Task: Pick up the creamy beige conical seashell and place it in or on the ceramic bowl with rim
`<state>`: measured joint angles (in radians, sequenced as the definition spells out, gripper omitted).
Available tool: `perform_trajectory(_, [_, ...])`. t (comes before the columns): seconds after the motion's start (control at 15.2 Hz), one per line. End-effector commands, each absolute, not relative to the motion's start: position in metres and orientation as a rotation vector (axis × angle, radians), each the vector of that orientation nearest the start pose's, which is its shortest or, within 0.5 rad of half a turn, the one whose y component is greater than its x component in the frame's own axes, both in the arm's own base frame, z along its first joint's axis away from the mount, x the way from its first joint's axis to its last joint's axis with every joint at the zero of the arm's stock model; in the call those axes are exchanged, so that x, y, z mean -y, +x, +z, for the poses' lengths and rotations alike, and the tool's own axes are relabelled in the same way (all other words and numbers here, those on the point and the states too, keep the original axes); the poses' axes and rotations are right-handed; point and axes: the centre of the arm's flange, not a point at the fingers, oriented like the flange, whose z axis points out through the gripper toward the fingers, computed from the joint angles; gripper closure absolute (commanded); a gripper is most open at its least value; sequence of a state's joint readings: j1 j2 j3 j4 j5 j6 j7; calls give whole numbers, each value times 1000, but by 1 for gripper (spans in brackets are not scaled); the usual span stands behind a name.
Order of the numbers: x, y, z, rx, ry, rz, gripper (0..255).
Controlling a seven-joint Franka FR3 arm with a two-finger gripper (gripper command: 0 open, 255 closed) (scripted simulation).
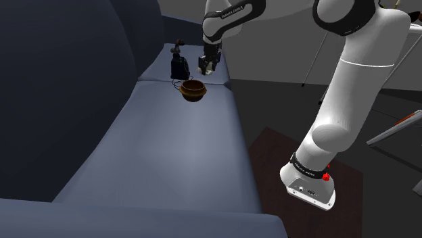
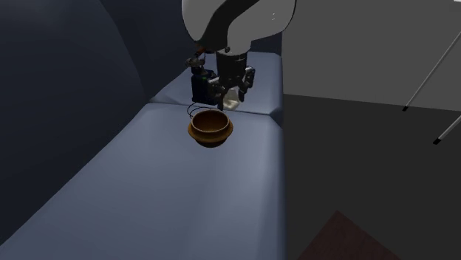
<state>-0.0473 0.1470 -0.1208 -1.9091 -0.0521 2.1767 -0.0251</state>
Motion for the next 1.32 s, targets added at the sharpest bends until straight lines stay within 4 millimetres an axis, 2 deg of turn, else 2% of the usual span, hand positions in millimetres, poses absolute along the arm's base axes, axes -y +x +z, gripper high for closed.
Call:
perform_trajectory(0.0, [87, 621, 433, -183, -3204, -185, 255])
perform_trajectory(0.2, [71, 656, 434, -183, -3204, -185, 255])
perform_trajectory(1.12, [71, 656, 356, -183, -3204, -185, 255])
perform_trajectory(1.25, [71, 656, 356, -183, -3204, -185, 255])
